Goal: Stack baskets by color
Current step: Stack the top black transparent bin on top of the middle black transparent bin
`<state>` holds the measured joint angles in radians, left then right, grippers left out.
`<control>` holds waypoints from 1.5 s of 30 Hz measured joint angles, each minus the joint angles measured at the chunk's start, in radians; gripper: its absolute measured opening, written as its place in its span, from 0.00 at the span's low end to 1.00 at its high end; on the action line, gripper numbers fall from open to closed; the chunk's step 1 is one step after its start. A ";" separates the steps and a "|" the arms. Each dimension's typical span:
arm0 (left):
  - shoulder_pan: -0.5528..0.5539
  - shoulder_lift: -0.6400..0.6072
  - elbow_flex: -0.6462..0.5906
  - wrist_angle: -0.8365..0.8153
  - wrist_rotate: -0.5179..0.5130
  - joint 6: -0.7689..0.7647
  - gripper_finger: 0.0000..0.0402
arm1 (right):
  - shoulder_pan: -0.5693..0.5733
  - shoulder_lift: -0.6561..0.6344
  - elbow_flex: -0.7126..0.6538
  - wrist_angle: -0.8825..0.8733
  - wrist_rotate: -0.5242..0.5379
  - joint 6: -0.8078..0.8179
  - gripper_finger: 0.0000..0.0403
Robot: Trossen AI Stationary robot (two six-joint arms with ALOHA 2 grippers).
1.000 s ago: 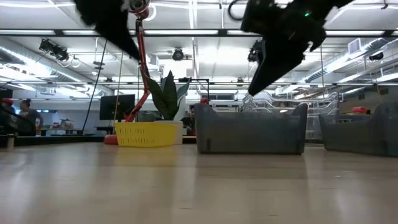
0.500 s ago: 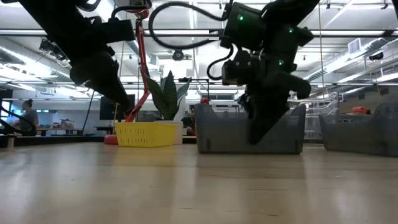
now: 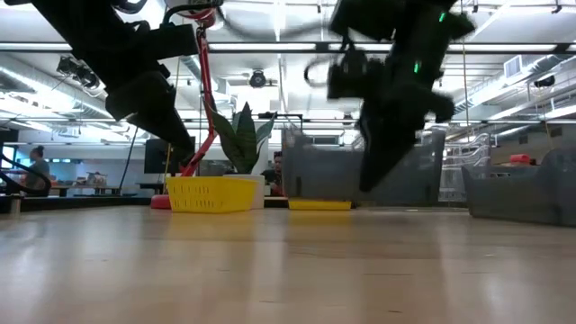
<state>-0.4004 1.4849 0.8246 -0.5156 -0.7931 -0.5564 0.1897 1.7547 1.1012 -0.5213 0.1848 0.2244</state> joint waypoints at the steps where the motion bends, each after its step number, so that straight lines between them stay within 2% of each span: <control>1: 0.000 0.000 0.000 0.001 0.000 0.000 0.34 | 0.016 -0.015 0.014 -0.011 0.025 0.036 0.02; 5: 0.000 0.000 0.000 0.017 0.000 0.001 0.34 | 0.075 -0.081 0.085 -0.161 0.115 0.245 0.01; 9: -0.001 0.000 0.000 0.038 0.000 0.001 0.34 | 0.109 -0.162 0.168 -0.386 0.173 0.560 0.01; 12: -0.001 0.000 0.000 0.046 -0.004 0.002 0.34 | 0.125 -0.231 0.177 -0.523 0.164 0.789 0.01; 18: -0.002 0.000 0.000 0.068 -0.089 -0.007 0.33 | 0.170 -0.342 0.147 -0.795 0.133 1.232 0.01; 22: -0.003 0.001 0.000 0.078 -0.149 0.000 0.33 | 0.179 -0.366 0.127 -0.927 0.112 1.451 0.01; 28: -0.003 0.001 0.000 0.078 -0.227 -0.008 0.33 | 0.149 -0.371 0.044 -0.920 0.110 1.566 0.02; 34: -0.003 0.001 -0.014 0.094 -0.319 -0.008 0.33 | 0.089 -0.381 -0.082 -0.824 0.102 1.566 0.02; 41: -0.003 0.001 -0.098 0.211 -0.319 -0.010 0.33 | 0.037 -0.437 -0.219 -0.670 0.098 1.556 0.02; 45: -0.003 0.001 -0.127 0.270 -0.310 -0.009 0.33 | 0.024 -0.442 -0.252 -0.647 0.087 1.547 0.02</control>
<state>-0.4032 1.4858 0.6975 -0.2460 -1.1027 -0.5653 0.2136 1.3125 0.8490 -1.1683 0.2721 1.7714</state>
